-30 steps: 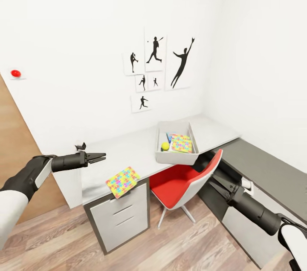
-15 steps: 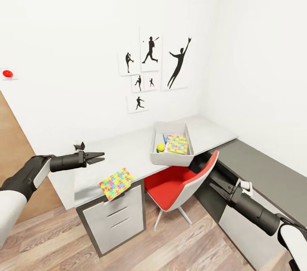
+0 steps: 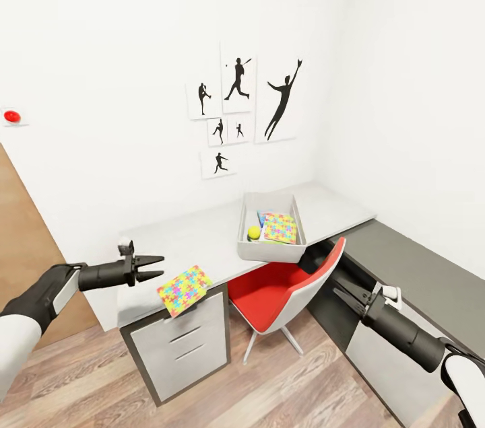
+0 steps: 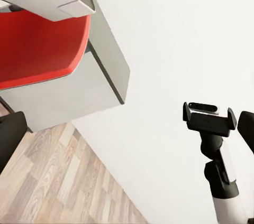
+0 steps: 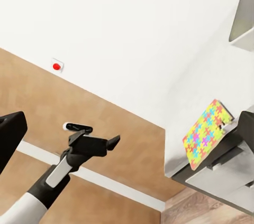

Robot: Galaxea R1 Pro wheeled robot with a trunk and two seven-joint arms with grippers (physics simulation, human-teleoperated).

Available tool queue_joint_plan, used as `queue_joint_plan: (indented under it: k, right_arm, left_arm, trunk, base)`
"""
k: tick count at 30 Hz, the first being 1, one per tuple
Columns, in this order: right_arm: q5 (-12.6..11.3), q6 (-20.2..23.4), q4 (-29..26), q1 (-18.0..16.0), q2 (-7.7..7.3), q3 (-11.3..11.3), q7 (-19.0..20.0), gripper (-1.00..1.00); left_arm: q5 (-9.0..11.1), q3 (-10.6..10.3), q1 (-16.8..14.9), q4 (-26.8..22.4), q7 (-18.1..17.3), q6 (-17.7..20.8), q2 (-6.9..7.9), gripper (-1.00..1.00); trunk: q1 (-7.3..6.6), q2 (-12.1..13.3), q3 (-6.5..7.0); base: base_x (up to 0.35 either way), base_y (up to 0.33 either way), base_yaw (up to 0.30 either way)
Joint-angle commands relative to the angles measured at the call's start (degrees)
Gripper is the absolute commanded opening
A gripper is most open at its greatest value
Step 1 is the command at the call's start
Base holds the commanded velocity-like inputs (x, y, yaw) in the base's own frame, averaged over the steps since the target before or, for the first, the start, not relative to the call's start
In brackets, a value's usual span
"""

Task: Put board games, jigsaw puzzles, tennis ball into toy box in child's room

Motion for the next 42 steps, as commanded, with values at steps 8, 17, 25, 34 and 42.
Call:
queue_joint_plan:
  k: [8,17,25,34,42]
  right_arm:
    - [-0.1,0.4,0.8,-0.1,-0.03,-0.2,0.1,1.00]
    - [-0.1,0.4,0.9,-0.1,-0.07,-0.3,0.2,1.00]
    - [-0.1,0.4,1.0,-0.1,-0.08,-0.8,0.2,1.00]
    - [-0.1,0.4,0.9,-0.1,-0.07,-1.2,0.2,1.00]
    - [-0.1,0.4,0.9,-0.1,-0.08,-1.5,0.2,1.00]
  left_arm:
    - [0.5,-0.1,0.1,0.6,3.4,0.7,-0.80,1.00]
    - [0.7,0.2,0.1,0.8,7.0,0.8,-1.92,1.00]
    - [0.7,0.4,0.0,4.9,9.6,2.0,-3.33,1.00]
    - [0.7,0.4,0.0,5.2,9.9,8.5,-2.75,1.00]
    - [0.6,0.4,0.0,5.2,9.9,8.5,-2.77,1.00]
  trunk:
    - [1.14,-2.1,-1.03]
    - [3.11,-5.7,-2.65]
    - [4.87,-9.0,-4.08]
    - [6.85,-12.6,-5.70]
    - [8.60,-15.8,-7.13]
  base:
    - [0.000,0.000,0.000]
    - [0.000,0.000,0.000]
    - [0.000,0.000,0.000]
    - [0.000,0.000,0.000]
    - [0.000,0.000,0.000]
